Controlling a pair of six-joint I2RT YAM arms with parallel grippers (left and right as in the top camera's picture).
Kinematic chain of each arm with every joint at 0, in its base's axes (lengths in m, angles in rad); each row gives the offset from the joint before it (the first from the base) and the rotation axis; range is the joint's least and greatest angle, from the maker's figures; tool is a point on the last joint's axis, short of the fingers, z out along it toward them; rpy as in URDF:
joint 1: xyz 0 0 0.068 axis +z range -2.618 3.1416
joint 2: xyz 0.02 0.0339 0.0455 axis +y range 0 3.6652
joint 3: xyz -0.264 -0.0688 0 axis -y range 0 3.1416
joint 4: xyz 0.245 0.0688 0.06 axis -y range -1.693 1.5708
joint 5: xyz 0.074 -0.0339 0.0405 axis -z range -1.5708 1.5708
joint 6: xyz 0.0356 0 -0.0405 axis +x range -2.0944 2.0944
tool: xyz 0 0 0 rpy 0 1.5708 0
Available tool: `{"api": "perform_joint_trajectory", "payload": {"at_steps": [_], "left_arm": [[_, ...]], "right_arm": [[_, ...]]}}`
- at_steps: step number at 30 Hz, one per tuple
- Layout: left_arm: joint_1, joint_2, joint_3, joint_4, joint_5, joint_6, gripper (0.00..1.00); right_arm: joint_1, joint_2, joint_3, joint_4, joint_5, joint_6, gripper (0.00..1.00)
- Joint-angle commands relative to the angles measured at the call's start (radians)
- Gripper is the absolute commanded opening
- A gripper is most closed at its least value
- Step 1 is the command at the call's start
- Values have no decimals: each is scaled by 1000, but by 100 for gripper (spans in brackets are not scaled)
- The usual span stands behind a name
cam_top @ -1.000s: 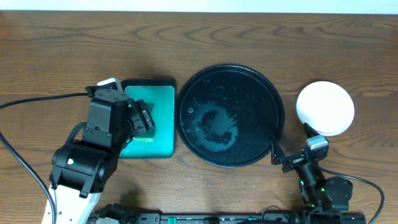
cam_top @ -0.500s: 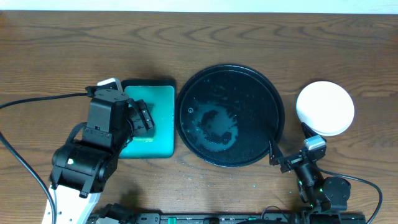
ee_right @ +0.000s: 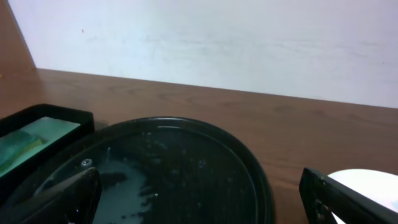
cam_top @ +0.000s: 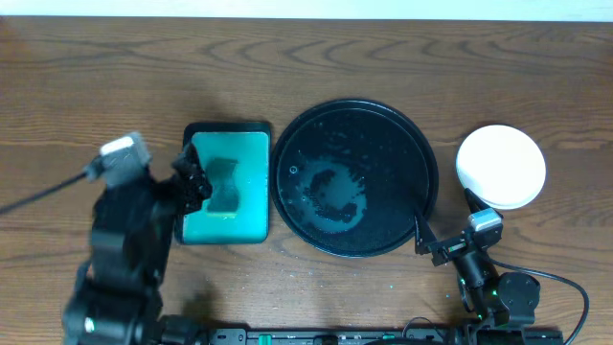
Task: Clean dirty plates on tray and stack at the side
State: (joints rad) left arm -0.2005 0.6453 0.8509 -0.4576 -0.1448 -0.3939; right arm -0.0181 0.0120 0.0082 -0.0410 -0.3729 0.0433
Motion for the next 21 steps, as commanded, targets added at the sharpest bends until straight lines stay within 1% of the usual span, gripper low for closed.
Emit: {"api": "perform_joint_trajectory", "payload": {"at_steps": [1, 4, 6, 14, 17, 21], "left_arm": [[28, -158, -204, 153, 72, 109, 82], [52, -291, -348, 253, 74, 109, 81], [66, -365, -422, 286, 74, 109, 81], [98, -628, -652, 300, 74, 108, 81], [103, -641, -710, 341, 75, 108, 81], [104, -644, -801, 344, 74, 106, 81]], "right_arm": [[12, -7, -3, -3, 2, -7, 99], [12, -7, -3, -3, 2, -7, 99], [12, -7, -3, -3, 2, -8, 99], [12, -7, -3, -3, 2, -7, 99], [12, -7, -3, -3, 2, -7, 99], [12, -7, -3, -3, 2, -7, 99]]}}
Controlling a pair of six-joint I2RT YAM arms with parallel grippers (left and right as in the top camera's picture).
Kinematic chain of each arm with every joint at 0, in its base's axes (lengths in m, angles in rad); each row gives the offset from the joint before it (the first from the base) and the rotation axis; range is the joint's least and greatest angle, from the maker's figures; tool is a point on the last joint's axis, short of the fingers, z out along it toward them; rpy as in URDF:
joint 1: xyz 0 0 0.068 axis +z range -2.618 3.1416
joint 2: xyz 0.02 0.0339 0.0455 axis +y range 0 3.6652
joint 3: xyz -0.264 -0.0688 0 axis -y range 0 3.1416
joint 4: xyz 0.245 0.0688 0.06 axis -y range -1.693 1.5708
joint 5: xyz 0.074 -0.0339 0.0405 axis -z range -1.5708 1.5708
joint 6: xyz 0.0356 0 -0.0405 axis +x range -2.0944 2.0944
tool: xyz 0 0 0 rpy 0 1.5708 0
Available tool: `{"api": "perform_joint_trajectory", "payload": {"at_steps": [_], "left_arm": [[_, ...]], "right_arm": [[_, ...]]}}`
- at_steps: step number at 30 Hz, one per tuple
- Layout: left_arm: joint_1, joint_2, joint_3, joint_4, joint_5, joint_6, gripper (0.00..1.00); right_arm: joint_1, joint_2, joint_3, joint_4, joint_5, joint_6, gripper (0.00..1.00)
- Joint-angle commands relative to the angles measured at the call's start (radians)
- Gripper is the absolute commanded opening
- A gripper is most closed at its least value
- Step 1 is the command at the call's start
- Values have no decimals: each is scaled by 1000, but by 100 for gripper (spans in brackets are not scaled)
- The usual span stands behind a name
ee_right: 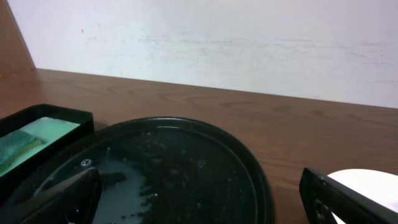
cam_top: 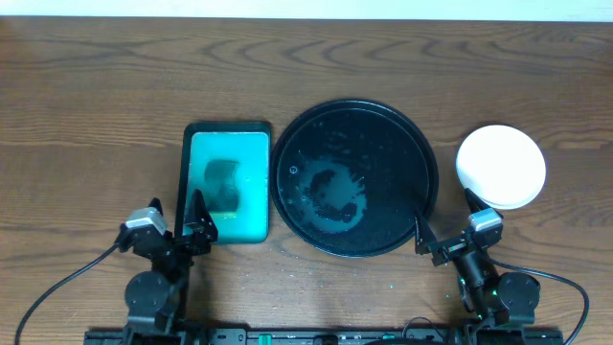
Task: Clean dirty plates on tray and stack at the side
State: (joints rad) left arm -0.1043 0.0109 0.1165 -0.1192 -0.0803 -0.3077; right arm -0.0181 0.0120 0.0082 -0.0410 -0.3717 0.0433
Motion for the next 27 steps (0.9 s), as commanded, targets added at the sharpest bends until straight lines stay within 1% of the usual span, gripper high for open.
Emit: {"api": "perform_joint_trajectory", "payload": {"at_steps": [1, 3, 20, 21, 27], "left_arm": [[8, -10, -95, 6, 10, 20, 81], [7, -10, -113, 51, 36, 24, 81], [8, -10, -113, 52, 43, 23, 81], [8, -10, -113, 67, 43, 23, 82], [7, -10, -113, 300, 43, 39, 81]], "right_arm": [[12, -7, -3, -3, 1, -7, 99], [12, -7, -3, -3, 1, -7, 99], [13, -7, -3, -3, 1, -7, 99], [12, -7, -3, -3, 1, -7, 99], [12, -7, -3, -3, 1, -7, 99]]}}
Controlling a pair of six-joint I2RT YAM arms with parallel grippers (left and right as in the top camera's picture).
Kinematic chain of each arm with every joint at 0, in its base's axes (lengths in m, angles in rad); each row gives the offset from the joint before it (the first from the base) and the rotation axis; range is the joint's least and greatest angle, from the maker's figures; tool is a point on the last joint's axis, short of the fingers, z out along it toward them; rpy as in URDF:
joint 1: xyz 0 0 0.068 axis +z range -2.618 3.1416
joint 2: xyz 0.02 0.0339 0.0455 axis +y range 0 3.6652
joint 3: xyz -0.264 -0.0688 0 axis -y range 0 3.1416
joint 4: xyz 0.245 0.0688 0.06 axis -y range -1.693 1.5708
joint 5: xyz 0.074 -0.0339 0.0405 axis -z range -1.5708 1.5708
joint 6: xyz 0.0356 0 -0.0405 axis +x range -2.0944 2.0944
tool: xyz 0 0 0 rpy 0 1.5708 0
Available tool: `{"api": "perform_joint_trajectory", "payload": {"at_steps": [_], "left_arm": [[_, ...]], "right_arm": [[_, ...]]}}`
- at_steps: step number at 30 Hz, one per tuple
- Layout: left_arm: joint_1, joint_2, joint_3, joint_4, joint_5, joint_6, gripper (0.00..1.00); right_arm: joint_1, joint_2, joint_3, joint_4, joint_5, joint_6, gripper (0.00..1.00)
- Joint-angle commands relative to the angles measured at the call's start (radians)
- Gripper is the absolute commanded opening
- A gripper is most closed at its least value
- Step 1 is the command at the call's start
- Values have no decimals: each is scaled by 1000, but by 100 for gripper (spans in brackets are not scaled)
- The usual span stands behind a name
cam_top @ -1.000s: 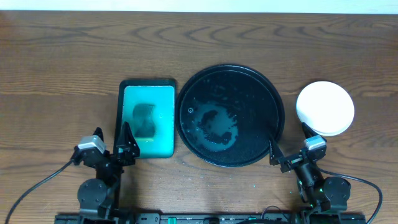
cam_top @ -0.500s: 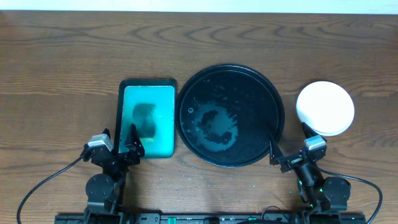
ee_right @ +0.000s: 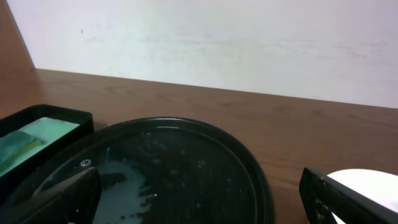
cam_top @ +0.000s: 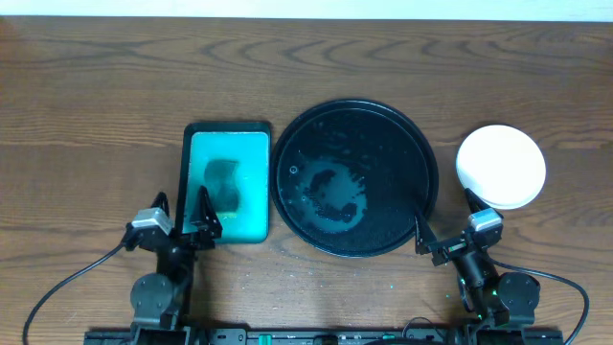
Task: Clean dirty plates on tray and stack at the side
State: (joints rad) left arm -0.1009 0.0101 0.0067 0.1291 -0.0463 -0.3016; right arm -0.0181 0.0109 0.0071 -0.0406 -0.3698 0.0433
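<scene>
The round black tray (cam_top: 354, 134) lies mid-table, with water and foam on it and no plate showing; in the right wrist view the same tray (ee_right: 186, 155) fills the foreground. A white plate (cam_top: 500, 166) rests on the table right of it, and its edge (ee_right: 367, 182) shows in the wrist view. My right gripper (cam_top: 445, 218) sits open at the front, one finger over the tray's rim and one by the plate, empty (ee_right: 199, 205). My left gripper (cam_top: 182, 209) sits open and empty at the front corner of the sponge basin.
A black rectangular basin (cam_top: 227, 129) of teal water holds a dark green sponge (cam_top: 222, 180), left of the round tray; its corner (ee_right: 43, 118) shows in the wrist view. A white wall stands behind the wooden table (cam_top: 96, 96).
My left arm has shifted slightly to the right at the table's front edge. The right arm, tray, plate and sponge are as they were.
At first my left arm stood raised at the left side of the sponge basin, with the sponge lying in the water. Then it was down at the front edge, open and empty, where it stays. My right arm has held still throughout.
</scene>
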Motion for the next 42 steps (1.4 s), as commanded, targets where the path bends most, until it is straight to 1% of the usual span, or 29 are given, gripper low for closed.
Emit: {"api": "perform_joint_trajectory", "payload": {"at_steps": [1, 3, 8, 42], "left_arm": [[3, -9, -3, 57, 8, 37, 81], [3, -9, -3, 29, 5, 40, 81], [4, -9, -3, -206, 8, 42, 81], [4, -5, -3, -200, 10, 47, 82]], "right_arm": [[12, -6, -2, -4, -1, -7, 99], [12, -6, -2, -4, -1, -8, 99], [12, -6, -2, -4, -1, -7, 99], [12, -6, -2, -4, -1, -7, 99]]}}
